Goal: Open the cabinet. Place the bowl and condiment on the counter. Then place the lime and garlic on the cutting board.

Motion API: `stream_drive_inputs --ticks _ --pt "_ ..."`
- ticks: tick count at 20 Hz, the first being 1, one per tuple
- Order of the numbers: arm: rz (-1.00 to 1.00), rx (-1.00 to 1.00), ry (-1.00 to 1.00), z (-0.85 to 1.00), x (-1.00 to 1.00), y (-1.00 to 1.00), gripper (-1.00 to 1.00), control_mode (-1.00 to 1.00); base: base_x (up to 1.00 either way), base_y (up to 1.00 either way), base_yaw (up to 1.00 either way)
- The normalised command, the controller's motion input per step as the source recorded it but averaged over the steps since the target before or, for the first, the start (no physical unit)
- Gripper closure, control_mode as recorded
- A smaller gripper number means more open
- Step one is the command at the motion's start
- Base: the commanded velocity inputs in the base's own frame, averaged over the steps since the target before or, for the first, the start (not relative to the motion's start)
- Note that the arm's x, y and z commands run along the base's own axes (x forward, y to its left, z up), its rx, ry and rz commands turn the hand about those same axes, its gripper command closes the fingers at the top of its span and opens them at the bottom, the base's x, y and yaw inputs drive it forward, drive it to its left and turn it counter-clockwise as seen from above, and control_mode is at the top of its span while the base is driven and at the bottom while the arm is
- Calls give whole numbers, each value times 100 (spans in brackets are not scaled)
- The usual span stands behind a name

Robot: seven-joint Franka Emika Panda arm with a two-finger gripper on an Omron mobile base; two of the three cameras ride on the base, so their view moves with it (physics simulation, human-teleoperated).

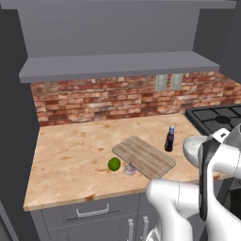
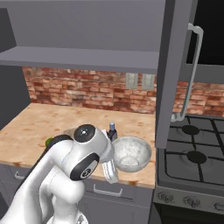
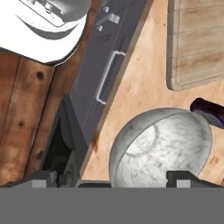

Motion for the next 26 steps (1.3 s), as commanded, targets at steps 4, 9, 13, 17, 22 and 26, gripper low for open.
stream_drive_inputs --ticks 4,9,13,17,22,26 --pt "0 -8 -2 48 -36 37 -100 -100 0 0 0" --pt "0 -8 -4 42 -30 42 -100 -100 0 0 0" --pt "2 -8 -4 32 -28 46 -100 -100 0 0 0" --pt "5 -7 -6 25 -33 49 -100 -100 0 0 0" --pt "8 -7 -6 19 -36 48 -100 -100 0 0 0" --pt "7 -3 -10 5 -40 41 -100 -100 0 0 0"
